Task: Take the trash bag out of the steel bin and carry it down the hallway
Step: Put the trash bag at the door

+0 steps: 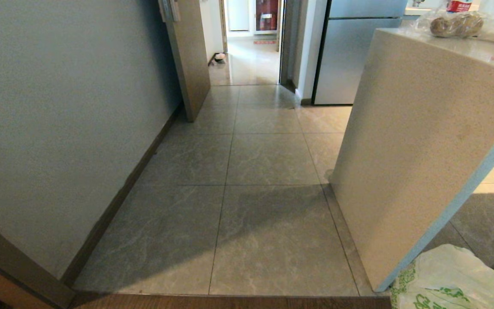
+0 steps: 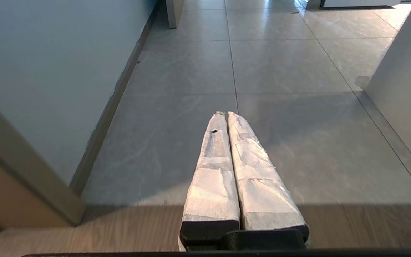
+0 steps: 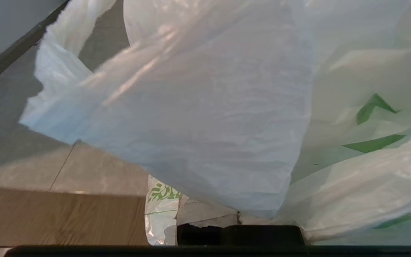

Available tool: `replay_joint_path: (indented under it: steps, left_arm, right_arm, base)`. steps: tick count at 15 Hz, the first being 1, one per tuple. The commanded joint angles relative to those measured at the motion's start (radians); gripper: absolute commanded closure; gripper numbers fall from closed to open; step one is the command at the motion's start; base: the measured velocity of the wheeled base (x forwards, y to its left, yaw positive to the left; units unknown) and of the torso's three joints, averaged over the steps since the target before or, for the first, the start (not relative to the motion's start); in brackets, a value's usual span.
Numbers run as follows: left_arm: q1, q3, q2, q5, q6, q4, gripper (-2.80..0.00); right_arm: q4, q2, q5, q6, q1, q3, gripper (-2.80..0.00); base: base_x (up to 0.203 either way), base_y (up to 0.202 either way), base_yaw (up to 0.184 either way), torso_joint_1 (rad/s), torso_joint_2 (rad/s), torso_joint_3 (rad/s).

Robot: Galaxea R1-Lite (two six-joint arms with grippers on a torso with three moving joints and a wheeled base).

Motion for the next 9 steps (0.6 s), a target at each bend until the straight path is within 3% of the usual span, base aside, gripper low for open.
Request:
replay_joint_path:
  steps: [1,9]
  left_arm:
    - [0.000,0.000,0.001,0.000,-0.001,0.000,0.00]
    - [0.000,0.000,0.001,0.000,-0.001,0.000,0.00]
  right_arm:
    - [0.000,-0.039,0.000,-0.001,0.001,0.000,0.00]
    - [0.000,-0.039,0.002,-0.003,0.001,0.000,0.00]
  base:
    - [0.189,0.000,0.002,0.002,0.00,0.002]
    - [0.190,0.000,0.001,0.004,0.00,0.002]
